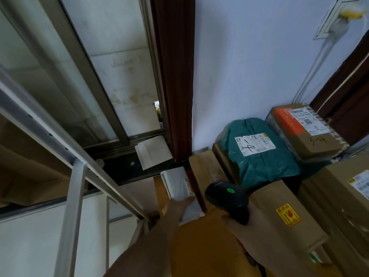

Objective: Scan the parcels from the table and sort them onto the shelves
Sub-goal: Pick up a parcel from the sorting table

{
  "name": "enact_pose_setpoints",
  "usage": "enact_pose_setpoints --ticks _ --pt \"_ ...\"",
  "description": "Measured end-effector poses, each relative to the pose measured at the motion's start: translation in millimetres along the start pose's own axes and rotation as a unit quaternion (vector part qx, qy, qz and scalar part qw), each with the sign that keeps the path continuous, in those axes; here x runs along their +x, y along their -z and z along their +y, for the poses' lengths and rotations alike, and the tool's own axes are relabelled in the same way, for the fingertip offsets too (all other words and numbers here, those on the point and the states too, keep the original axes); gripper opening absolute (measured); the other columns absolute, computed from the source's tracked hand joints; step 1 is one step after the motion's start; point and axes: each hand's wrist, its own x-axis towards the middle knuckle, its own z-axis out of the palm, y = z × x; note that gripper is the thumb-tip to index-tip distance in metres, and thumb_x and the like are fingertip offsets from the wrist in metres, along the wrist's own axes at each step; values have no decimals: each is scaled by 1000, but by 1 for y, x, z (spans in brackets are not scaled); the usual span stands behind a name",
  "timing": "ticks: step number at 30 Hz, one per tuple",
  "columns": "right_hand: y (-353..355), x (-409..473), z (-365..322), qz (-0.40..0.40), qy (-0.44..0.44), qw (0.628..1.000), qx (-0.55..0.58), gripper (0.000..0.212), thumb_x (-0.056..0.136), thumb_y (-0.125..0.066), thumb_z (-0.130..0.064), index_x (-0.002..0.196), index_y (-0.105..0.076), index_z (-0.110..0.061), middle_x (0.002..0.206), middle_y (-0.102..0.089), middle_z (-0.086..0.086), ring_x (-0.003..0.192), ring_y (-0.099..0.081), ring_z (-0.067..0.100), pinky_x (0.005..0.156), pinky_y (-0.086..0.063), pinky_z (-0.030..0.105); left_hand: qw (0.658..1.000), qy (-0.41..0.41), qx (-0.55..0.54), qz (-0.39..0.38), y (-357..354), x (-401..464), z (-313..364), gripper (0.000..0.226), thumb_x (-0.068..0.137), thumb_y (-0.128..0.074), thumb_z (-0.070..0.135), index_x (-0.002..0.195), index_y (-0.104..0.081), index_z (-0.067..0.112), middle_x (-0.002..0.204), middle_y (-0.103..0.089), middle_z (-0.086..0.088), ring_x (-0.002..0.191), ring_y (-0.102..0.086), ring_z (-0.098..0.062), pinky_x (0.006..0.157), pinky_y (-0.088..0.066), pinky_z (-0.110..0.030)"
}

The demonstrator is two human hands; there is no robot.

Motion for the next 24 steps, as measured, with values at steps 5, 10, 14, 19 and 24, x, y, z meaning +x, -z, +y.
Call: enact_pose_setpoints --ticks 5,10,14,19,24 --pt "5 -12 -8 -4 3 999 31 12 90 -67 -10 89 -58 -16 48 -46 1 37 -45 8 44 -40 23 996 -26 -88 15 12 -28 -9 95 64 -99 46 136 -55 3 105 -63 -6 96 -64 -27 63 -57 -35" --pt "12 -36 -19 10 33 999 27 22 91 -66 -8 76 -54 -18 45 -44 -2 34 -42 6 38 -37 19 971 -95 -218 -40 32 -76 -2 102 45 -103 48 132 -62 13 118 -75 -12 103 -74 -35 83 -65 -54" --pt "23 -60 -23 23 62 998 23 24 91 -69 -17 73 -54 -20 44 -49 -7 40 -49 4 47 -40 20 936 -150 -288 -134 39 -125 8 64 63 -93 28 121 -67 17 113 -78 -11 102 -76 -31 75 -66 -45" --pt "42 -88 -28 28 82 995 39 27 94 -66 -23 71 -55 -13 47 -54 4 43 -56 17 50 -48 28 902 -166 -344 -201 34 -174 18 71 69 -91 29 132 -64 11 125 -76 -15 117 -72 -37 99 -58 -58" --pt "61 -107 -26 47 116 989 73 14 93 -65 -18 88 -54 -11 52 -56 7 44 -55 22 51 -49 33 859 -201 -387 -268 19 -212 24 64 86 -78 17 146 -54 9 134 -71 -15 123 -69 -34 95 -62 -50"
